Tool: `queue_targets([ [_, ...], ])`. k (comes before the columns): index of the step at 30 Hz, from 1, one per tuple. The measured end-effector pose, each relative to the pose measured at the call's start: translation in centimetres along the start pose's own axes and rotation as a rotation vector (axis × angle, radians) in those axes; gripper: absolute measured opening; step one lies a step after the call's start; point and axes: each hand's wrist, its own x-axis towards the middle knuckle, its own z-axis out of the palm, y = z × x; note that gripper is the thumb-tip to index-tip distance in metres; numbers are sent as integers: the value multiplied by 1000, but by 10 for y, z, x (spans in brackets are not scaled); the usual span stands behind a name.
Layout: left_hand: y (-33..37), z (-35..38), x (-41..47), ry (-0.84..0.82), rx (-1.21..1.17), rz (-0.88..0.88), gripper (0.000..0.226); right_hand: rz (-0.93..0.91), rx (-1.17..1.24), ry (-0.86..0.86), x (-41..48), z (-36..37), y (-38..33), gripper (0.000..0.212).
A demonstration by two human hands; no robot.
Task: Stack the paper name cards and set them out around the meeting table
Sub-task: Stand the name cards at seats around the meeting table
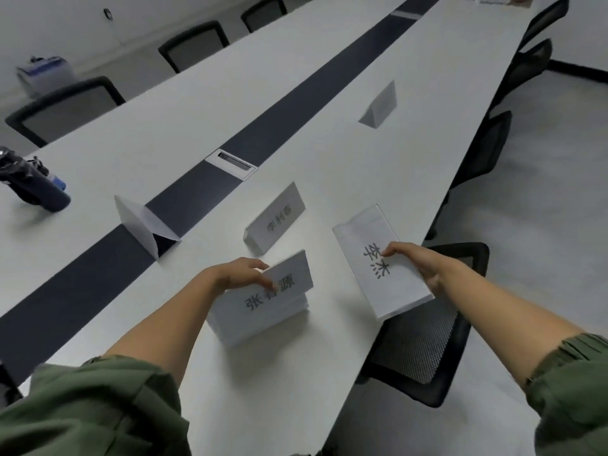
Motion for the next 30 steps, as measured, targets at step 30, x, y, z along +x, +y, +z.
queue_targets([
  [30,544,311,102,-47,148,437,34,-201,114,460,-139,-531,69,25],
])
